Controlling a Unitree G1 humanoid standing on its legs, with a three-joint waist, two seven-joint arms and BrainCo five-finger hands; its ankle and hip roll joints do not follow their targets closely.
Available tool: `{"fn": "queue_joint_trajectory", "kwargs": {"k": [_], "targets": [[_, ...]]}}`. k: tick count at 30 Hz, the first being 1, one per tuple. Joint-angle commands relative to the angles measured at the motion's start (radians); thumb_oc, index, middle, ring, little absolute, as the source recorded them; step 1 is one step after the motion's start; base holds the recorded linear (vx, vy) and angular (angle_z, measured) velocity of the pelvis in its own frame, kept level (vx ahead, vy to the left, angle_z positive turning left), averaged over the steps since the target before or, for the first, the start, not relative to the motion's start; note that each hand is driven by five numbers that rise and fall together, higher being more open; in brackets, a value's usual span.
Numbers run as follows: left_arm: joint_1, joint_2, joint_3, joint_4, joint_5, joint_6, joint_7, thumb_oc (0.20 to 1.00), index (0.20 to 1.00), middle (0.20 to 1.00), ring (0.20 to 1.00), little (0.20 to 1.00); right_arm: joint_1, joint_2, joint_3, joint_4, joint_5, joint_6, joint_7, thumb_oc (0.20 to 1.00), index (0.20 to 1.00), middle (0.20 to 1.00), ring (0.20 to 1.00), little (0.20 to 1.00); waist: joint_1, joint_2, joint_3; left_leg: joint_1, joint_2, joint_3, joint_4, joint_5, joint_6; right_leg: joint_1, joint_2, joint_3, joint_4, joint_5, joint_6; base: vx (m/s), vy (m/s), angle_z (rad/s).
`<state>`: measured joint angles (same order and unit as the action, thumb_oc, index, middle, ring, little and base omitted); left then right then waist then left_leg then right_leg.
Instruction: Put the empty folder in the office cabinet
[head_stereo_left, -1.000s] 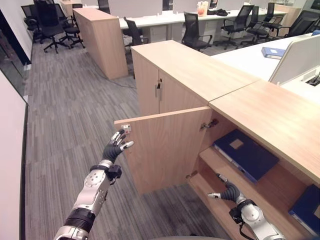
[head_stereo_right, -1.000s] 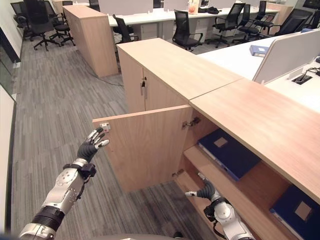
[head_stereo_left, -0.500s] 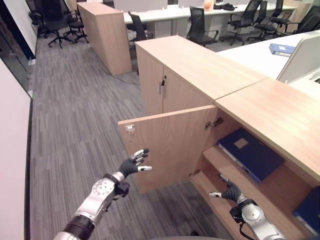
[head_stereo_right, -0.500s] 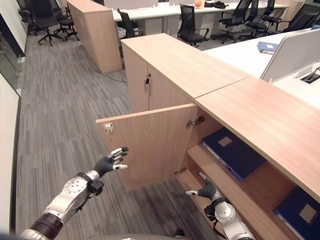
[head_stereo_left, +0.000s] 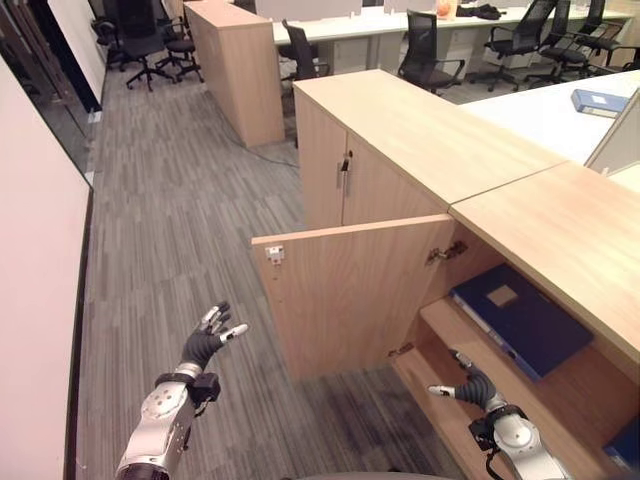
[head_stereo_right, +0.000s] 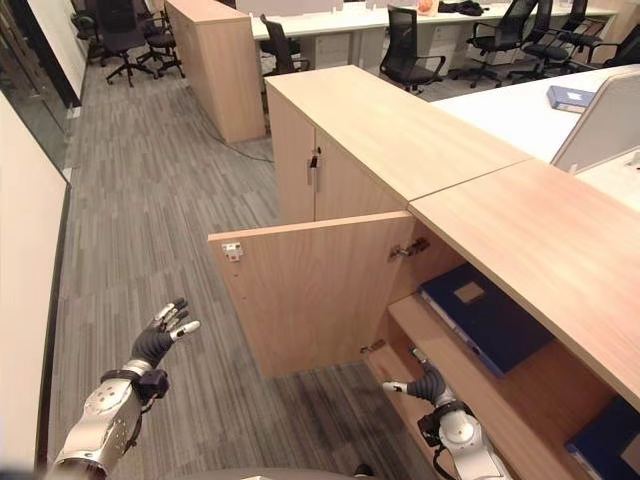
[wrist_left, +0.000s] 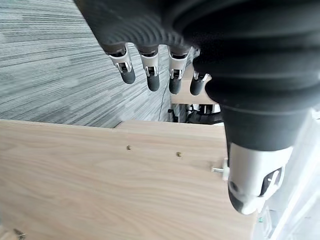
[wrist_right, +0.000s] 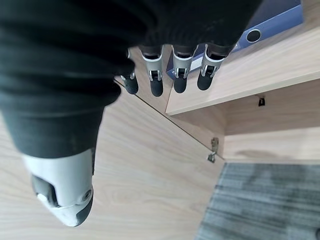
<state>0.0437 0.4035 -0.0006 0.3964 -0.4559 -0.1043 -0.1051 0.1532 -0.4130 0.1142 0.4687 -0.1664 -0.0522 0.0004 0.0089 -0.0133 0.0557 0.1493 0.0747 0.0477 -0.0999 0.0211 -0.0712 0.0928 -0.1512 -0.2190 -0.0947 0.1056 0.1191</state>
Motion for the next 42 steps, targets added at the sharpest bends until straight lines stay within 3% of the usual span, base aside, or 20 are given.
{"fn": "queue_joint_trajectory", "kwargs": {"k": [1, 12, 25, 33, 36, 42], "targets": [[-0.132, 0.053, 0.031, 0.042, -0.027, -0.093, 0.041, 1.000, 1.000, 1.000, 1.000, 1.000, -0.046, -0.016, -0.008, -0.053, 0.061, -0.025, -0.008, 1.000, 1.000, 1.000, 1.000, 1.000, 0.001, -0.026, 0.000, -0.009, -0.017, 0.007, 0.013, -0.061, 0.008, 0.053, -0.095, -0.028, 0.043, -0.046, 0.110, 0.03, 0.017, -0.03], [-0.265, 0.135, 0.035, 0.135, -0.039, -0.103, 0.061, 1.000, 1.000, 1.000, 1.000, 1.000, -0.060, -0.033, 0.021, -0.074, 0.068, -0.029, 0.008, 1.000, 1.000, 1.000, 1.000, 1.000, -0.025, -0.032, 0.000, 0.010, -0.009, 0.039, 0.013, -0.071, 0.006, 0.044, -0.087, 0.000, 0.047, -0.049, 0.113, 0.02, 0.021, -0.05], [-0.508, 0.183, -0.086, 0.354, -0.032, -0.083, 0.055, 1.000, 1.000, 1.000, 1.000, 1.000, -0.125, -0.035, 0.080, -0.088, 0.125, -0.035, -0.001, 1.000, 1.000, 1.000, 1.000, 1.000, -0.073, -0.083, 0.044, -0.020, 0.015, 0.085, 0.013, -0.057, -0.002, -0.028, -0.061, 0.049, 0.042, -0.022, 0.117, -0.01, -0.005, -0.11], [-0.581, 0.098, -0.166, 0.360, -0.034, -0.079, 0.056, 1.000, 1.000, 1.000, 1.000, 1.000, -0.192, -0.035, 0.143, -0.093, 0.105, -0.040, -0.007, 1.000, 1.000, 1.000, 1.000, 1.000, -0.087, -0.122, 0.093, -0.046, 0.020, 0.112, 0.013, -0.053, 0.004, -0.083, -0.051, 0.105, 0.034, -0.003, 0.117, -0.06, -0.009, -0.20], [-0.577, 0.066, -0.189, 0.342, -0.034, -0.078, 0.050, 1.000, 1.000, 1.000, 1.000, 1.000, -0.191, -0.035, 0.144, -0.093, 0.104, -0.041, -0.005, 1.000, 1.000, 1.000, 1.000, 1.000, -0.087, -0.126, 0.100, -0.038, 0.017, 0.113, 0.013, -0.058, 0.005, -0.078, -0.053, 0.109, 0.036, -0.006, 0.116, 0.00, 0.007, -0.06], [-0.559, -0.029, -0.337, 0.248, 0.023, -0.053, -0.017, 1.000, 1.000, 1.000, 1.000, 1.000, -0.195, -0.026, 0.127, -0.086, 0.125, -0.042, -0.008, 1.000, 1.000, 1.000, 1.000, 1.000, -0.091, -0.124, 0.119, -0.018, 0.008, 0.104, 0.013, -0.074, 0.010, -0.060, -0.061, 0.097, 0.040, -0.012, 0.114, 0.00, 0.010, 0.06]]}}
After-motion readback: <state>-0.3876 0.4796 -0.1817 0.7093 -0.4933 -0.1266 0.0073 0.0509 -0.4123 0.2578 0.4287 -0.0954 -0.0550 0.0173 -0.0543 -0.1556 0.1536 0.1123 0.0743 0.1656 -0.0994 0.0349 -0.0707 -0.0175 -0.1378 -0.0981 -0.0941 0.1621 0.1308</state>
